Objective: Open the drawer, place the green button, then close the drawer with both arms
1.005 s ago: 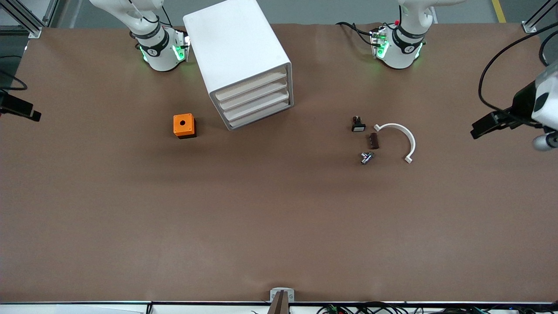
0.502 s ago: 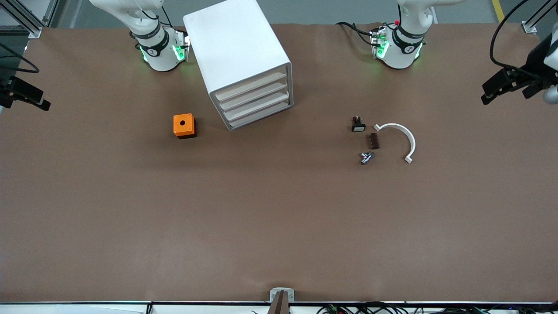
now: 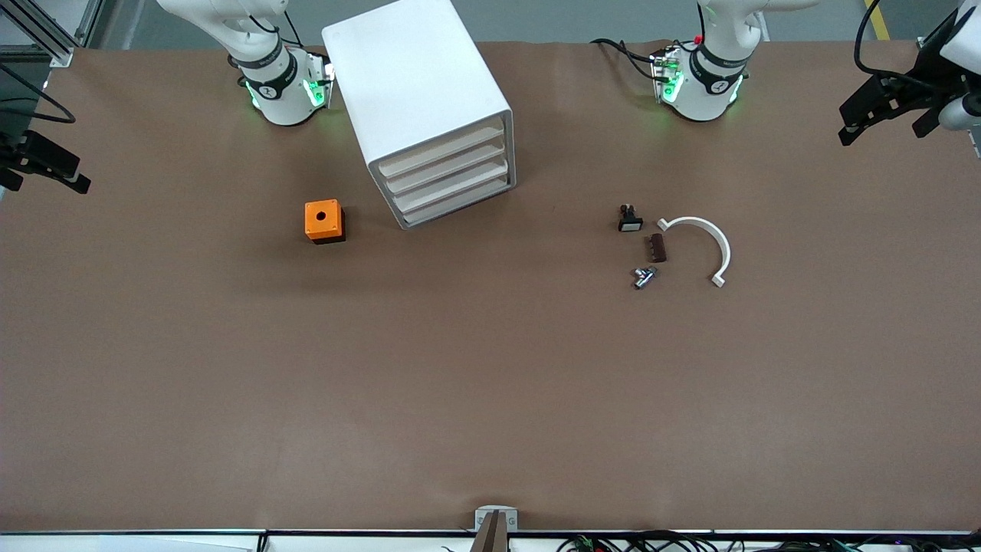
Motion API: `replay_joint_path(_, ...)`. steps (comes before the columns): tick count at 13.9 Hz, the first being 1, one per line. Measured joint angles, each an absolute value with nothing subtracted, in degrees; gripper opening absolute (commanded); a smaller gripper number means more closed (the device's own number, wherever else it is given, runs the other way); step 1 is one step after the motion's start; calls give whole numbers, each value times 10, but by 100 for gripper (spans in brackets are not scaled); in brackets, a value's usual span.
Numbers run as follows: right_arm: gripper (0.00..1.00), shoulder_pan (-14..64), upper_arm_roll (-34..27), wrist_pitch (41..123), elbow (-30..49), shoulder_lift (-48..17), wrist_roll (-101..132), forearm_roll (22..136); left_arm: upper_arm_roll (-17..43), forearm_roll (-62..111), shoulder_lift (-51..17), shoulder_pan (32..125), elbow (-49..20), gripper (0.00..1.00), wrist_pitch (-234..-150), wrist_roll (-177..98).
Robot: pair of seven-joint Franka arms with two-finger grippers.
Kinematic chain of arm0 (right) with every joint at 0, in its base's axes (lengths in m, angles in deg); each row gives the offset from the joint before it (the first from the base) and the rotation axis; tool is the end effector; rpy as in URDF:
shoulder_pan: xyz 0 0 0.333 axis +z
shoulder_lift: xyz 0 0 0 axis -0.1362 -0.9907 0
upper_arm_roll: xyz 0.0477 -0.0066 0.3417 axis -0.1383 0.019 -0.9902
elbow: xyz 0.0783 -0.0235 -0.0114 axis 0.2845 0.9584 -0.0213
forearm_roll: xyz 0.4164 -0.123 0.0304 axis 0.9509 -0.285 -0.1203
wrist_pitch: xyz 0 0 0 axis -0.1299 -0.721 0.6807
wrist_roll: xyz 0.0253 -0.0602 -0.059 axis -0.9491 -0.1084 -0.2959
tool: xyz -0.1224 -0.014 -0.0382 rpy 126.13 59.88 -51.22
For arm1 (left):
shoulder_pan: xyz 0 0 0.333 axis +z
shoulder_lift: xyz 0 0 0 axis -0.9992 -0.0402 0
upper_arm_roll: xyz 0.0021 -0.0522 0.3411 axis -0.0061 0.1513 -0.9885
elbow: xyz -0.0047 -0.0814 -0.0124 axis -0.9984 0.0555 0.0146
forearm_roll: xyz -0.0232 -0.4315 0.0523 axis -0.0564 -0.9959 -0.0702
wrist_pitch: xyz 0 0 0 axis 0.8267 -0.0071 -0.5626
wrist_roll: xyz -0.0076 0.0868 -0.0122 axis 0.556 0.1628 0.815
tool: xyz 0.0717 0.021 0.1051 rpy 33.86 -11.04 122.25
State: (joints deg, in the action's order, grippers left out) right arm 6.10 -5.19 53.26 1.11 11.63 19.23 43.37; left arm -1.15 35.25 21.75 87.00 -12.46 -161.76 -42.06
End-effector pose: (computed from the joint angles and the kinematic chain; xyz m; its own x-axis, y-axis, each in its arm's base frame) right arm 0.5681 -0.0512 0.6622 0.9974 -0.0721 0.0013 -0.0720 -0.9970 -0.0269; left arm 0.5100 -0.0464 0.6821 0.9970 0.0702 0.0328 0.0716 -0.9965 -0.0433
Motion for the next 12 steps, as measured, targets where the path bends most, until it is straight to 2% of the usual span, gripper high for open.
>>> replay_joint_path(12, 100, 60, -51, 524, 17, 118, 192, 433, -17, 352, 199, 870, -113, 100, -1621, -414)
